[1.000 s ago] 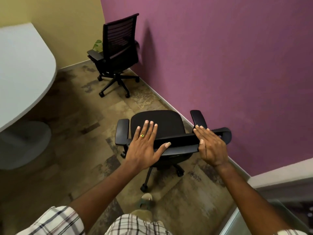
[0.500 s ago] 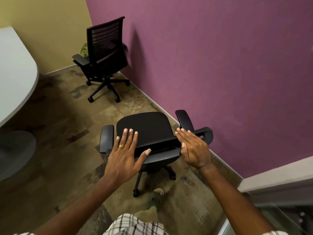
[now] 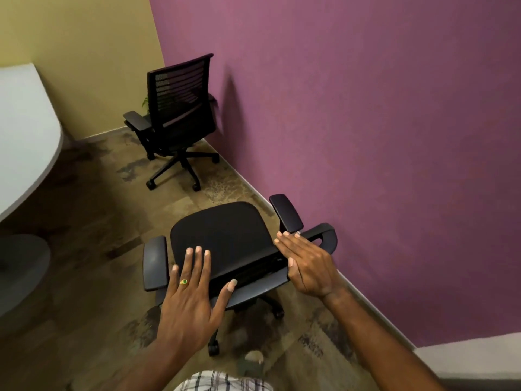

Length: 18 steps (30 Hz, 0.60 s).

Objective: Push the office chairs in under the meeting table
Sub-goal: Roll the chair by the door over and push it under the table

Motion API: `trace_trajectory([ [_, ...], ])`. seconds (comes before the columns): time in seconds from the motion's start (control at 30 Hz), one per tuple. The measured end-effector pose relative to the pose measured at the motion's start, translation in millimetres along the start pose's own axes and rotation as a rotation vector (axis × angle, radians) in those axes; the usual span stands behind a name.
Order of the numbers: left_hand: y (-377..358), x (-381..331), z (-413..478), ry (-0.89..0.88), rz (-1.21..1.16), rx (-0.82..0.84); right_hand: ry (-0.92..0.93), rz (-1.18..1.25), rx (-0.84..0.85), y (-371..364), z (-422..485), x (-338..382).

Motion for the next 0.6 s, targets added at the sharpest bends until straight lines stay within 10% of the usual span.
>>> trace_trajectory([
  [0.6,-7.9,-47.0,88.1,0.28,0.031,-0.033,0.252,0.184,0.062,-37.0,104.3,-123.0],
])
Point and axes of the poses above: each hand's wrist, its own z-axis towards the middle knuckle, its own y-axis out of the back of the hand, x = y × z, the point moved 2 cm from there along z, towards the middle knuckle, and after that the axes turned 10 degrees about y, right-handed, at the moved point
